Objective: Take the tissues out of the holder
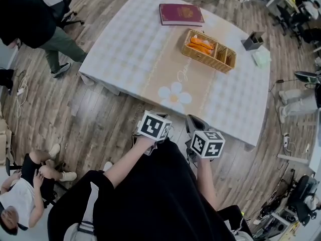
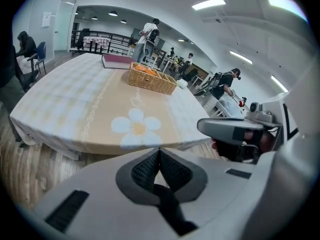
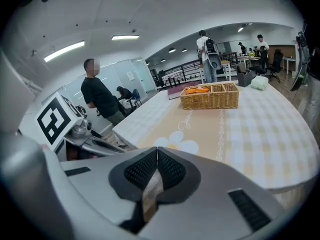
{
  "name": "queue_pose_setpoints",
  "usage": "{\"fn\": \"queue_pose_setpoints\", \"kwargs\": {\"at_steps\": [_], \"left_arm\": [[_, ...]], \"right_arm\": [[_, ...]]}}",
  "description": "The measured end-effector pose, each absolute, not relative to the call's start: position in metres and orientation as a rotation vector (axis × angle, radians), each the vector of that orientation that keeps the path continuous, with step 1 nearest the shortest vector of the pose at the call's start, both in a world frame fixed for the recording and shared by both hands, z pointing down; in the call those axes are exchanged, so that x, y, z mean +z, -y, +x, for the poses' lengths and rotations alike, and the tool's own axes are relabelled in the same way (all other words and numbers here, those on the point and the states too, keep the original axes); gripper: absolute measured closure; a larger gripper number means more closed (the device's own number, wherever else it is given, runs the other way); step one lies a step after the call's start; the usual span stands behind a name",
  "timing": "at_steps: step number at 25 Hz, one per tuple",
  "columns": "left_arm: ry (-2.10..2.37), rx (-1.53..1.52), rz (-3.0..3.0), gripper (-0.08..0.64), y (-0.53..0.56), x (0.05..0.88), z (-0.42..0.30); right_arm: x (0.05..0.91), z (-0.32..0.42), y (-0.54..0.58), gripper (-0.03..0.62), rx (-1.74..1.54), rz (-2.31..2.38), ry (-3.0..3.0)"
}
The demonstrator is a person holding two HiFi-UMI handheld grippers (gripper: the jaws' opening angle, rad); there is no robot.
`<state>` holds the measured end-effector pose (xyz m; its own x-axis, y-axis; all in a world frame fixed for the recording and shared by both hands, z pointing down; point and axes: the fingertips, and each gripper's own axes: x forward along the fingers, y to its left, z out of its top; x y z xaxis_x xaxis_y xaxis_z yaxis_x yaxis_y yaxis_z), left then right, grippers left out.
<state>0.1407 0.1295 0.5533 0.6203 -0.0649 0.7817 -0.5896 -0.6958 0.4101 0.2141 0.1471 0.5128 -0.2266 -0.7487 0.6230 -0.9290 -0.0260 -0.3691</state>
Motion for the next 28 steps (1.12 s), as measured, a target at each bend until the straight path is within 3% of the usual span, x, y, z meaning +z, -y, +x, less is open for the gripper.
{"fn": "queue_pose_setpoints", "kwargs": {"at_steps": [28], "left_arm": [[0.695,1.04,2.113,0.56,-0.074,0.558,0.213]], "right_arm": [[0.515,0.279,-0.072,0.577,1.051,1.549,2.233]]}}
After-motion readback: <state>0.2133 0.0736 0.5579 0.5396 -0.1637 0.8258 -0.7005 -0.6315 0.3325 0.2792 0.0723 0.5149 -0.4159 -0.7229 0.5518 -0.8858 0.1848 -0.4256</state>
